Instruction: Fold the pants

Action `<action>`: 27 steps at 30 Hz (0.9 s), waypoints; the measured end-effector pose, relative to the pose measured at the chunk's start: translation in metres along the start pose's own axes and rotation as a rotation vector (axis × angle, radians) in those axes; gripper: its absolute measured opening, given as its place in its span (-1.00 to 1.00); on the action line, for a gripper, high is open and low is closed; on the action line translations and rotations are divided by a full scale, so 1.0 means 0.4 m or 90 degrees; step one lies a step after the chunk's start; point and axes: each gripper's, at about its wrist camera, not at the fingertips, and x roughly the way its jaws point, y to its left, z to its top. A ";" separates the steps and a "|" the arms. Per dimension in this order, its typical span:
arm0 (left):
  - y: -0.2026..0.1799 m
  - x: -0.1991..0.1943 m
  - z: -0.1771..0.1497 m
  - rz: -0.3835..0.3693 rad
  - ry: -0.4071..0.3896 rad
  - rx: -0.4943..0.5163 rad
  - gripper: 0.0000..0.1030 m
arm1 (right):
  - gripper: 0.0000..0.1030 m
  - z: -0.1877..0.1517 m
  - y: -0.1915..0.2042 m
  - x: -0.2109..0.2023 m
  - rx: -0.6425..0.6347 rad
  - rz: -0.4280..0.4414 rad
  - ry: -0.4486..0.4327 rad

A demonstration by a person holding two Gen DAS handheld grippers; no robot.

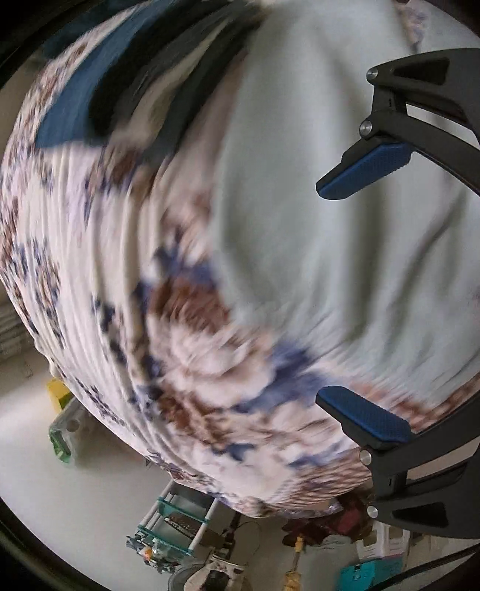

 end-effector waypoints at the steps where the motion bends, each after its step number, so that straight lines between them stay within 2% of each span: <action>1: 0.028 0.043 0.041 -0.017 0.012 0.010 1.00 | 0.54 0.037 0.078 0.047 -0.018 -0.011 0.002; 3: 0.054 0.111 0.090 -0.033 0.032 0.032 1.00 | 0.54 0.119 0.216 0.154 -0.036 -0.037 0.014; 5: 0.065 0.192 0.122 -0.074 0.070 0.068 1.00 | 0.54 0.193 0.301 0.237 -0.032 -0.060 0.026; 8: 0.058 0.298 0.126 -0.140 0.135 0.116 0.96 | 0.54 0.253 0.368 0.329 -0.027 -0.102 0.040; 10: 0.045 0.353 0.111 -0.200 0.161 0.123 0.38 | 0.54 0.270 0.385 0.356 -0.023 -0.132 0.049; 12: 0.045 0.366 0.105 -0.231 0.157 0.103 -0.29 | 0.54 0.275 0.381 0.363 -0.017 -0.144 0.056; 13: 0.048 0.358 0.108 -0.252 0.148 0.092 -0.41 | 0.54 0.275 0.377 0.360 -0.015 -0.145 0.058; 18: 0.073 0.295 0.170 -0.261 0.082 0.075 -0.45 | 0.54 0.258 0.342 0.327 0.015 -0.138 0.068; 21: 0.063 0.328 0.212 -0.269 0.095 0.081 -0.45 | 0.54 0.253 0.329 0.297 0.023 -0.135 0.061; 24: 0.035 0.388 0.193 -0.257 0.130 0.104 -0.41 | 0.54 0.265 0.325 0.295 0.020 -0.142 0.054; 25: 0.033 0.378 0.178 -0.244 0.120 0.115 -0.35 | 0.54 0.266 0.321 0.293 0.019 -0.143 0.053; 27: 0.057 0.330 0.140 -0.253 0.112 0.101 -0.19 | 0.54 0.265 0.315 0.286 0.025 -0.122 0.054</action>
